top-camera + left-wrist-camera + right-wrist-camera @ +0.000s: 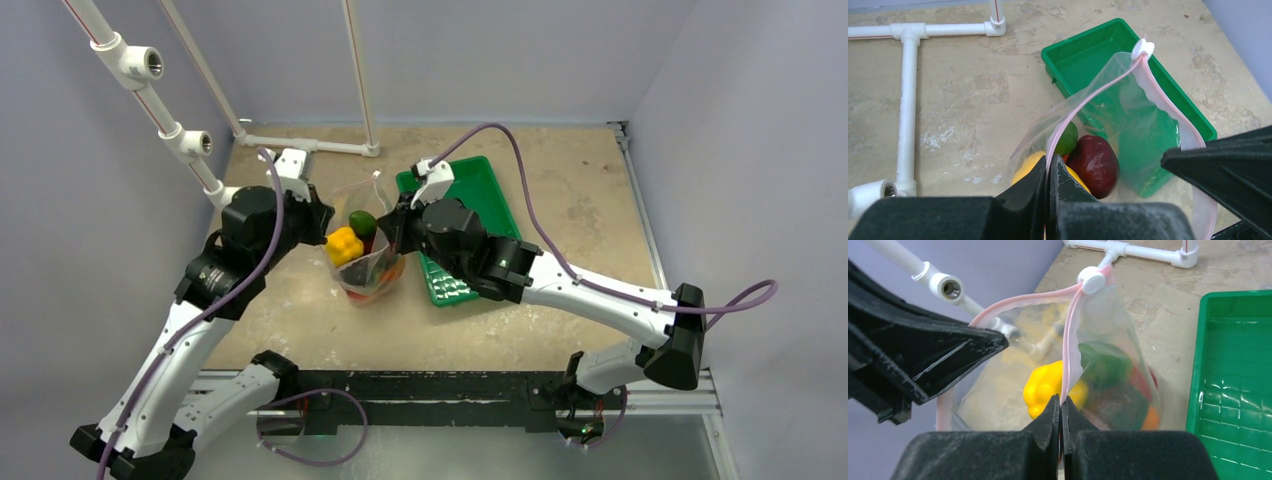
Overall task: Place the food in the zip-top bag and seal the zipper
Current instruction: Adjust the zipper food storage bag at the center of the board.
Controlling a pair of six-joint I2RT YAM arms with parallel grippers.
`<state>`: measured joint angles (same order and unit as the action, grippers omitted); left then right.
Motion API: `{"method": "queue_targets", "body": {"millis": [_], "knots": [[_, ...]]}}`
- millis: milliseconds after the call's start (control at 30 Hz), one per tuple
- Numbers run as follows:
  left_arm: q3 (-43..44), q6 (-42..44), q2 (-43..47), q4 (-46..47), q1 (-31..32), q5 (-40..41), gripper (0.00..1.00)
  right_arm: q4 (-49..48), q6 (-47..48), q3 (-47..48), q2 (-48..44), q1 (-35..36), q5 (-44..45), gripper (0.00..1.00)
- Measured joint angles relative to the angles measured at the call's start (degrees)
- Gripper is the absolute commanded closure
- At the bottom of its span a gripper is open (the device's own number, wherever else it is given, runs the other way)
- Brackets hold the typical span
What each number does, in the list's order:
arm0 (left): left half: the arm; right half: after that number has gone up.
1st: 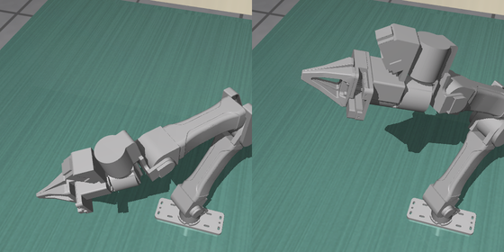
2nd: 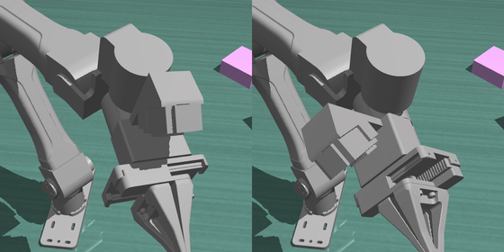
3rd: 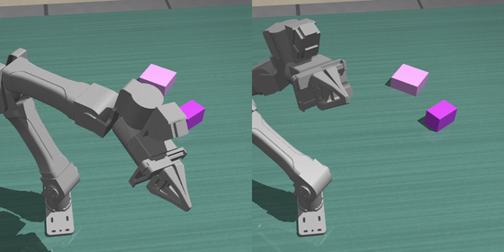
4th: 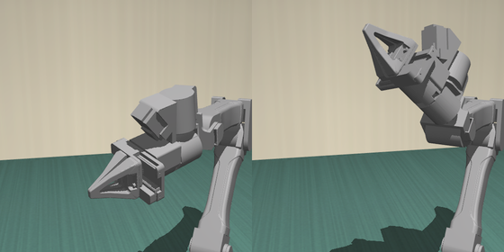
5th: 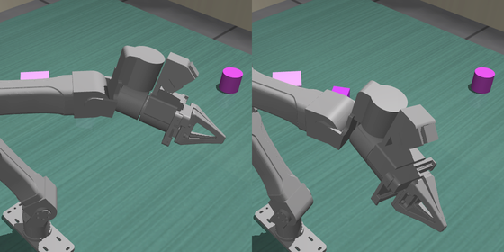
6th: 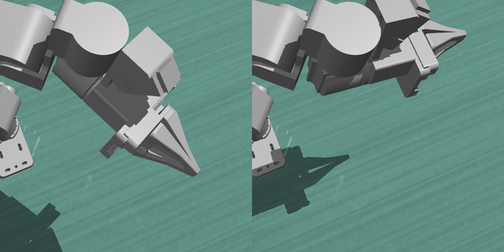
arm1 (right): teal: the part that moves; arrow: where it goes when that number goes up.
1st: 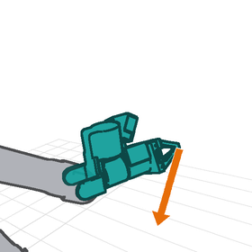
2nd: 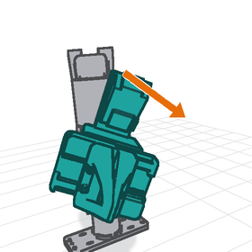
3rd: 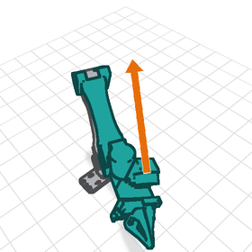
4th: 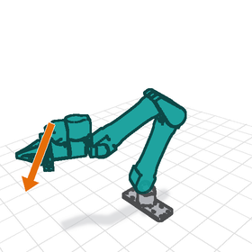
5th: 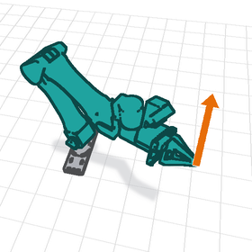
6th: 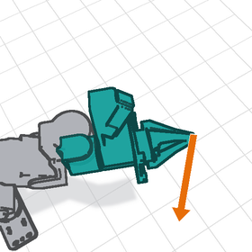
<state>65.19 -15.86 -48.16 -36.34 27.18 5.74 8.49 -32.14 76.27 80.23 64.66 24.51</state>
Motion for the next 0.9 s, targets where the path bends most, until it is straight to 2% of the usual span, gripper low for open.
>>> {"method": "queue_targets", "body": {"millis": [300, 433, 567, 733, 900], "knots": [[1.2, 2.7, -3.7, 1.2, 0.0, -2.3, 1.00, -6.0, -6.1, -5.9, -1.3, 5.1, 2.0, 1.00], [1.2, 3.8, -4.4, 2.4, 0.0, -4.5, 1.00, -7.6, -10.4, -6.8, -1.0, 8.2, 5.2, 0.89], [1.2, 5.0, -4.8, 2.8, 0.0, -6.9, 1.00, -8.1, -13.3, -6.9, -0.6, 9.7, 7.8, 0.69], [0.1, 5.7, -4.3, 3.9, 0.0, -9.3, 1.00, -9.4, -13.9, -7.5, -0.6, 9.8, 8.9, 0.51], [-1.5, 6.2, -3.7, 5.4, 0.0, -11.4, 1.00, -9.2, -13.1, -8.7, -2.1, 9.8, 9.1, 0.44]]}}
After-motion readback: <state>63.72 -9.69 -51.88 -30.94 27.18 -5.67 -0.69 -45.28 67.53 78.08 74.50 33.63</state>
